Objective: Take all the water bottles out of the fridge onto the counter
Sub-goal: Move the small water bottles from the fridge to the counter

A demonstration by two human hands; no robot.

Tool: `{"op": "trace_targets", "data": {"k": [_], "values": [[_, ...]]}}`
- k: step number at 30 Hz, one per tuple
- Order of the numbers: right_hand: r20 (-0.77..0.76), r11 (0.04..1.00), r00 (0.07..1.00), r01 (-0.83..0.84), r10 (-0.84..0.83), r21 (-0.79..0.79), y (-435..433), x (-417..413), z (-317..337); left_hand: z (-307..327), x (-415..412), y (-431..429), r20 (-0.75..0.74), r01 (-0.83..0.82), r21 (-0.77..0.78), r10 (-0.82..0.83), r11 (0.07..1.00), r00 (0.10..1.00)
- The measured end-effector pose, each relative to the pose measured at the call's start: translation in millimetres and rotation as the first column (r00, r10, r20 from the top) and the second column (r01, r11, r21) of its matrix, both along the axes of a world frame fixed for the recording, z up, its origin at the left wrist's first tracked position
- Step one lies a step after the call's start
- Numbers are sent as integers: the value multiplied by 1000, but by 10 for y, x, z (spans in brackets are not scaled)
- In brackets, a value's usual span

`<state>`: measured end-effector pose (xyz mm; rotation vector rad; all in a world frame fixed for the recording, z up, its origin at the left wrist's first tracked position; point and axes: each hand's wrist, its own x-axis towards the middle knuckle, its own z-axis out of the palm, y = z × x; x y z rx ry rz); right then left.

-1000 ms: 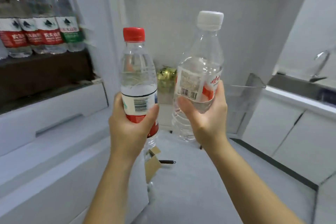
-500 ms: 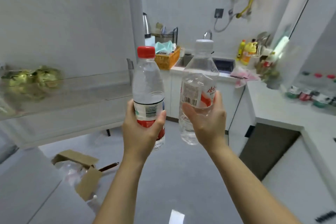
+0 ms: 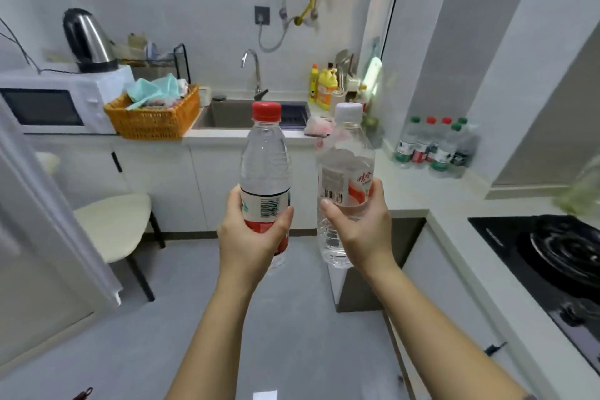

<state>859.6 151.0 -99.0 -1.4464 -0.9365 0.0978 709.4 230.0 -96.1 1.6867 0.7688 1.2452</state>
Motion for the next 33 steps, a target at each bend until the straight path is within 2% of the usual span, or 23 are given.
{"op": "trace_targets", "data": {"k": [9,15,27,33], "values": [[-58,975,974,217,-219,-43,365,987,-94,-121,1061,704,-66,197,-59,-201,979,977],[-79,954,953,287,-294,-85,411,1525,-241,-241,1624,891,-107,256,-103,-266,961,958],[-55,965,968,240,-246,-102,551,3222,-288,-353,3379,1002,-91,268,-133,-281,954,955],[-70,969,975,198,-209,-146,533,4097,-374,-416,4221,921,-81,256,-203,-277,945,958]]}}
